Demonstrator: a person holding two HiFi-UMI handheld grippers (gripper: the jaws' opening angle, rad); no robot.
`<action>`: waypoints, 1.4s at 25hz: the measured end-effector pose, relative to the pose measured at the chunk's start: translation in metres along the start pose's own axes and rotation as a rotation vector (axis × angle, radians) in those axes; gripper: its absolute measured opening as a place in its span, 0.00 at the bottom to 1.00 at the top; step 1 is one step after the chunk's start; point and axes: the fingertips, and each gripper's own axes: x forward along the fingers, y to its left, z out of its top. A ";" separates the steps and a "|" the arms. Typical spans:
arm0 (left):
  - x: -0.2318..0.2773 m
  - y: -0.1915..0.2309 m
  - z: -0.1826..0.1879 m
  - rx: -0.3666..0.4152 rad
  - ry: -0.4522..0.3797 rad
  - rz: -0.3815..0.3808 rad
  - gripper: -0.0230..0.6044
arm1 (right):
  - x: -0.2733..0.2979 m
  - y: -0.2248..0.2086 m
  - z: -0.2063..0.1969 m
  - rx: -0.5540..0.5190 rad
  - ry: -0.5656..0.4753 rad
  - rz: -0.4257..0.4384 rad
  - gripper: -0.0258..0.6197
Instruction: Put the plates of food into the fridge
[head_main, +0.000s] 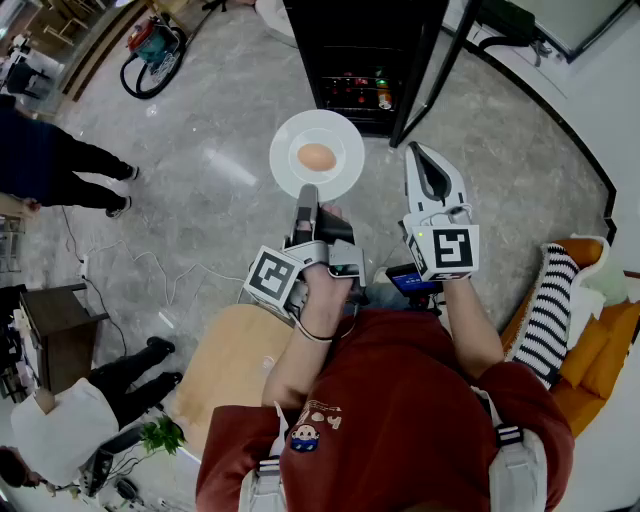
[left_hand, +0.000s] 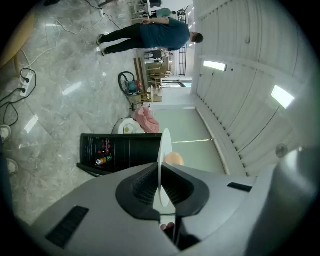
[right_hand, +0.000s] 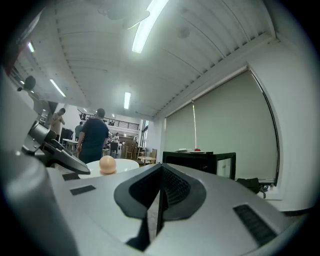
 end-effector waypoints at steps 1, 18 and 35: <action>0.000 0.001 -0.001 -0.003 0.001 0.004 0.06 | -0.001 0.000 0.000 0.000 0.001 0.000 0.05; -0.001 0.012 -0.021 -0.004 0.005 0.051 0.06 | -0.006 -0.017 -0.014 0.025 0.005 -0.006 0.05; 0.019 0.028 -0.067 0.045 -0.027 0.127 0.06 | -0.013 -0.064 -0.047 0.084 0.036 0.041 0.06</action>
